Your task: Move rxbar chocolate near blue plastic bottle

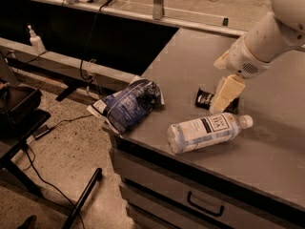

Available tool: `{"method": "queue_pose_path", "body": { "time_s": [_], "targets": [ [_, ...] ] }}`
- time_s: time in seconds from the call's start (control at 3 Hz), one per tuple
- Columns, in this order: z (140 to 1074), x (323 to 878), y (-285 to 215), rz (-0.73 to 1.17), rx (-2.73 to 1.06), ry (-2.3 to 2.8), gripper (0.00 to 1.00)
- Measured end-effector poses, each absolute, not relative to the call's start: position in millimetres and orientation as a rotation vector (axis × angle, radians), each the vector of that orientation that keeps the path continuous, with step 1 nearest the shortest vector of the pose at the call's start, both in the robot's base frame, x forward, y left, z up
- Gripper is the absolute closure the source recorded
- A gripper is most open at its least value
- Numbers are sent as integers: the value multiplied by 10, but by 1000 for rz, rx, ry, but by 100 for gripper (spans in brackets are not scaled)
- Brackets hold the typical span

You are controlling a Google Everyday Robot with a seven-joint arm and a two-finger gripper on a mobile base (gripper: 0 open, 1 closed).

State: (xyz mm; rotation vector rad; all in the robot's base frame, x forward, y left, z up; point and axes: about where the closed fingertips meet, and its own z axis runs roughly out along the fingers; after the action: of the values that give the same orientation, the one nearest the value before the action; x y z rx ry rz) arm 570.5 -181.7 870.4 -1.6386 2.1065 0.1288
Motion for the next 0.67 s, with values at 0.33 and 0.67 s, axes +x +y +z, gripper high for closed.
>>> {"method": "queue_pose_path", "body": {
  "time_s": [0.33, 0.67],
  "targets": [
    [8907, 5713, -1837, 95, -1646, 2082, 0],
    [9180, 5709, -1914, 50, -1609, 2087, 0]
  ]
}}
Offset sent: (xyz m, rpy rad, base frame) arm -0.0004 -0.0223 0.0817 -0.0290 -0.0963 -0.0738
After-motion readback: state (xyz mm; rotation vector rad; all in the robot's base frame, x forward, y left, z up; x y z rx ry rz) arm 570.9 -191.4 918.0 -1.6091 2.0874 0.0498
